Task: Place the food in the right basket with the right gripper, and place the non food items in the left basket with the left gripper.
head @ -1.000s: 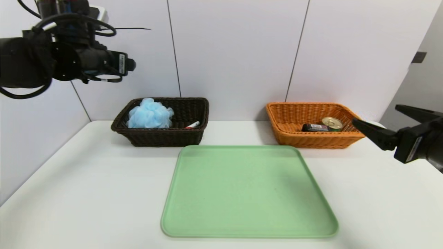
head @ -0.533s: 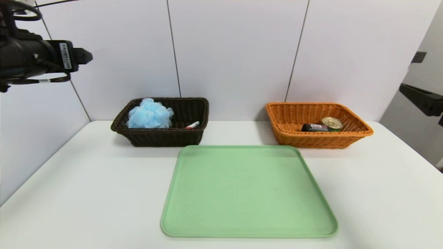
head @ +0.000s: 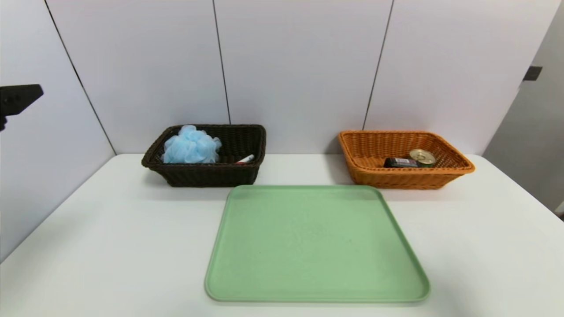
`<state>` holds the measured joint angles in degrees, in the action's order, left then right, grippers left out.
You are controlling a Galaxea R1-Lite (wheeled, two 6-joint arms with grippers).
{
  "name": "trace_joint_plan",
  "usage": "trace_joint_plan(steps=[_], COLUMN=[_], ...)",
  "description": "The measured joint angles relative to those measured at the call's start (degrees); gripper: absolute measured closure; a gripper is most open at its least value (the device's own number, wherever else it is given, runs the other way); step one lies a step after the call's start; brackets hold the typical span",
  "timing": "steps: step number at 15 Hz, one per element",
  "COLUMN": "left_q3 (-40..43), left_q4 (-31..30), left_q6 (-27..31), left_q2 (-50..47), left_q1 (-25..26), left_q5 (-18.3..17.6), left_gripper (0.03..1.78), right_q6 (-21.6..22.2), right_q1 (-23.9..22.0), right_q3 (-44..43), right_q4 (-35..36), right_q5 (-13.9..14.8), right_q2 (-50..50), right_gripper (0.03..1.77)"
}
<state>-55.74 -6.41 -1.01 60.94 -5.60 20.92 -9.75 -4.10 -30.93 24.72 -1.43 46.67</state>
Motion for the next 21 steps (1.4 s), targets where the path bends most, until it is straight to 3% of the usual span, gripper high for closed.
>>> trace_joint_plan(steps=[4, 10, 13, 19, 21], left_q3=[10.7, 23.9, 28.5, 31.1, 31.5], left_q4=[0.4, 1.3, 1.8, 7.1, 10.1], left_q6=[-0.4, -0.9, -3.1, -4.8, -6.4], left_q2=[-12.4, -30.2, -37.0, -44.8, -47.5], left_q1=[2.9, 6.0, 6.1, 6.3, 6.4], left_q5=[-1.4, -9.1, -13.1, -13.5, -13.3], left_gripper=[0.12, 0.12, 0.12, 0.12, 0.12], right_q6=[3.3, 4.6, 5.4, 6.7, 6.8], right_q1=[-0.4, -0.1, 0.1, 2.9, 3.1], right_q3=[2.2, 5.0, 5.6, 2.5, 3.0], right_q4=[-9.6, -19.4, -20.5, -24.8, -26.3], right_q5=[-2.5, -6.4, -7.1, -8.1, -9.9], right_q2=[-11.9, -26.8, -29.8, -30.1, -31.3], right_gripper=[0.09, 0.09, 0.09, 0.09, 0.09])
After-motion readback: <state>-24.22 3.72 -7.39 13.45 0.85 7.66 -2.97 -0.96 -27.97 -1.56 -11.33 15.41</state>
